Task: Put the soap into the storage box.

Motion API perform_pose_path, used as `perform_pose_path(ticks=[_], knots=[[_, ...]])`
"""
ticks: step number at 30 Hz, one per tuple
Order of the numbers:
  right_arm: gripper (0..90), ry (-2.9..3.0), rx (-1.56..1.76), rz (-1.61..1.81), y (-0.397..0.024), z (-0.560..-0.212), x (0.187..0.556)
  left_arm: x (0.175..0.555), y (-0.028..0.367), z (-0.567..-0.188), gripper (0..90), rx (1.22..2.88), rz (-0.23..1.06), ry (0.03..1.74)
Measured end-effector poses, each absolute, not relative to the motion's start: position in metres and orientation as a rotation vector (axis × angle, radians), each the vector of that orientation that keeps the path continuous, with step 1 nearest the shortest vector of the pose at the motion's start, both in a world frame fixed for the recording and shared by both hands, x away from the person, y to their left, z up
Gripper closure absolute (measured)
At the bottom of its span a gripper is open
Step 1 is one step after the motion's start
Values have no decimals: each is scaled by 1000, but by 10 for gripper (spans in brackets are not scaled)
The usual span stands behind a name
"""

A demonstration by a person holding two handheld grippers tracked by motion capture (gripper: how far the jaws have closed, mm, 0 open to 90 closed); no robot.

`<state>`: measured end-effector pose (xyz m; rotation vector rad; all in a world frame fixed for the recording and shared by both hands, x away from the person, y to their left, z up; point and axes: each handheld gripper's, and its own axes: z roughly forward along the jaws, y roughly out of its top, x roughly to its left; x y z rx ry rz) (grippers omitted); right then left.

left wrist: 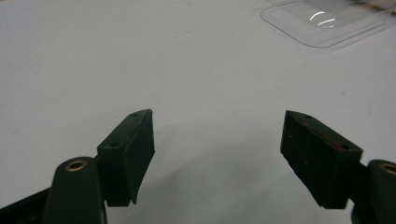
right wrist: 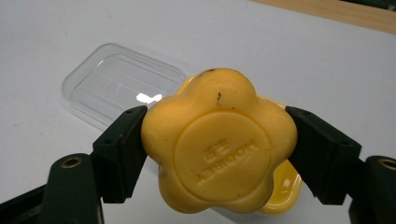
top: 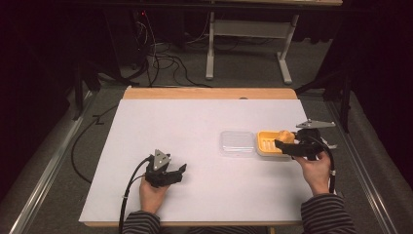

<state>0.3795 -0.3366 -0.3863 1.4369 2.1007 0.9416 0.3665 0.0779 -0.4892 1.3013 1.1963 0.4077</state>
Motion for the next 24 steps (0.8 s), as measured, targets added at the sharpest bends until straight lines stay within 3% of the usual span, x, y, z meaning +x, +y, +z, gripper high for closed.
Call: perform_pose_path(ticks=[24], knots=[[262, 2163, 1534, 817, -335, -415, 415, 366, 77, -489, 276, 1303, 411, 1196]])
